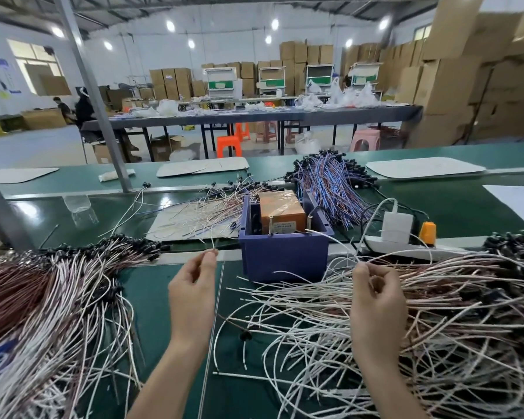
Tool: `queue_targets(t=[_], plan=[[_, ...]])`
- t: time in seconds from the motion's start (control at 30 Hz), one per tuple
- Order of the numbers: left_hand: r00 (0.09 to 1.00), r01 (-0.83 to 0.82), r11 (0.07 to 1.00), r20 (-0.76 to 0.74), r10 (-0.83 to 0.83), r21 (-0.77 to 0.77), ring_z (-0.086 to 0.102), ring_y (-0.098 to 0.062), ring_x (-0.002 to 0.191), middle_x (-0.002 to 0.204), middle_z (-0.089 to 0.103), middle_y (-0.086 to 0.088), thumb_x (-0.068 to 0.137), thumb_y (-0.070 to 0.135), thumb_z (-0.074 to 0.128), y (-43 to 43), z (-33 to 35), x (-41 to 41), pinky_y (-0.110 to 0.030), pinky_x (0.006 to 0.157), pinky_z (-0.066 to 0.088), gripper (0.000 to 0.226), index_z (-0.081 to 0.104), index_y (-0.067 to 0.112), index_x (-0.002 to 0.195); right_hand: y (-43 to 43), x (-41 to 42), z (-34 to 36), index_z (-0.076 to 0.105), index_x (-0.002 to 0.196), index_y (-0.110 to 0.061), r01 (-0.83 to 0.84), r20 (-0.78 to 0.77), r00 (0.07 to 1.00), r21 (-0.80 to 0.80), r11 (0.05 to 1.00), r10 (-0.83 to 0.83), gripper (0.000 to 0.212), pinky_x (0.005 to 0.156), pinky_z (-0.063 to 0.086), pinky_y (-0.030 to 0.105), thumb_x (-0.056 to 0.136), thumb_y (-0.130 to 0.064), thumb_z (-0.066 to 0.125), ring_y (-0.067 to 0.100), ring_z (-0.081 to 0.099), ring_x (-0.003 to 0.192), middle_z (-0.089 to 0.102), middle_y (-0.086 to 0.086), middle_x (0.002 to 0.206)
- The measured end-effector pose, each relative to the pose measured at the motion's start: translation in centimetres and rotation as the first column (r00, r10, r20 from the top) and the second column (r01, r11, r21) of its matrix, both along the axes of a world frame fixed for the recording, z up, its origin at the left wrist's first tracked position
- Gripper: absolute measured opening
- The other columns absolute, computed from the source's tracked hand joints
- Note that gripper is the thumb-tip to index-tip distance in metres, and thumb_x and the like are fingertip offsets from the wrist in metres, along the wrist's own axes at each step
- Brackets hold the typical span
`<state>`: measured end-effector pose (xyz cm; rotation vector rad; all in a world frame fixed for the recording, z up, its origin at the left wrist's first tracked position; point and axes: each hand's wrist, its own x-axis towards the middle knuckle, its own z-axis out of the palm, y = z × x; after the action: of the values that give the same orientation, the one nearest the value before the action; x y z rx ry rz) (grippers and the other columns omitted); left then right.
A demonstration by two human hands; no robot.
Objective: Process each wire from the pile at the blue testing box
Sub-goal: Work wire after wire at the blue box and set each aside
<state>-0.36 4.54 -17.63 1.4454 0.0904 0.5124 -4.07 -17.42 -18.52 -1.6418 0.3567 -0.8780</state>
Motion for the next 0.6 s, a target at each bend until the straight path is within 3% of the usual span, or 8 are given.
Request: queue_targets(t=[0.1,0.2,0.3,0.4,0.53,0.6], plan=[[0.999,-0.038,0.975,0.036,0.031,0.219,0.034,-0.003,0.044,0.056,0.056,0.009,0.103,0.021,0.053,-2.3,0.8,1.6,-0.020,0.041,0.029,0.018,0.071,0.024,0.106,0.0,0.0,-0.4,0.054,0.089,-0.032,0.029,-0.003,1.000,0.021,0.999,-0.029,0.015,0.047,0.042,0.014,0.100,-0.041,0.055,0.000,0.050,0.051,0.060,-0.003,0.072],[0.996,-0.073,0.928,0.070,0.051,0.366,0.042,-0.004,0.050,0.073,0.068,-0.006,0.103,0.021,0.053,-3.8,1.4,2.6,-0.020,0.045,0.034,0.019,0.071,0.025,0.105,-0.2,0.0,-0.5,0.054,0.091,-0.032,0.042,-0.002,0.999,0.066,0.997,-0.042,0.016,0.045,0.039,0.018,0.100,-0.045,0.052,0.001,0.047,0.048,0.059,-0.003,0.070],[0.994,-0.080,0.902,0.106,0.038,0.423,0.044,-0.004,0.051,0.070,0.066,0.005,0.103,0.025,0.054,-4.7,0.9,2.8,-0.019,0.046,0.034,0.020,0.073,0.025,0.110,-0.3,0.0,-0.7,0.054,0.090,-0.034,0.060,-0.010,0.998,0.103,0.993,-0.059,0.016,0.049,0.039,0.030,0.100,-0.047,0.051,0.001,0.044,0.045,0.058,-0.004,0.069],[0.993,-0.080,0.897,0.108,0.037,0.435,0.043,-0.001,0.046,0.060,0.059,0.027,0.103,0.026,0.055,-5.1,0.4,2.9,-0.013,0.045,0.033,0.023,0.072,0.024,0.119,-0.3,0.0,-0.7,0.054,0.090,-0.032,0.065,-0.016,0.998,0.119,0.991,-0.063,0.017,0.048,0.038,0.031,0.100,-0.045,0.052,0.002,0.041,0.043,0.056,-0.003,0.066],[0.991,-0.105,0.873,0.126,0.051,0.477,0.048,0.004,0.050,0.058,0.053,0.023,0.102,0.026,0.056,-5.1,0.3,2.9,-0.008,0.049,0.036,0.026,0.072,0.022,0.122,-0.4,0.1,-0.7,0.056,0.091,-0.029,0.024,-0.005,1.000,0.158,0.987,-0.023,0.016,0.048,0.036,0.031,0.100,-0.043,0.054,0.003,0.038,0.044,0.053,-0.004,0.065],[0.991,-0.105,0.856,0.129,0.045,0.506,0.050,0.007,0.056,0.069,0.054,0.025,0.102,0.027,0.056,-5.1,0.4,2.8,-0.008,0.053,0.038,0.027,0.071,0.023,0.124,-0.6,0.1,-0.8,0.057,0.092,-0.028,-0.006,0.011,1.000,0.190,0.982,0.004,0.016,0.047,0.034,0.029,0.100,-0.041,0.055,0.005,0.036,0.046,0.050,-0.006,0.063]])
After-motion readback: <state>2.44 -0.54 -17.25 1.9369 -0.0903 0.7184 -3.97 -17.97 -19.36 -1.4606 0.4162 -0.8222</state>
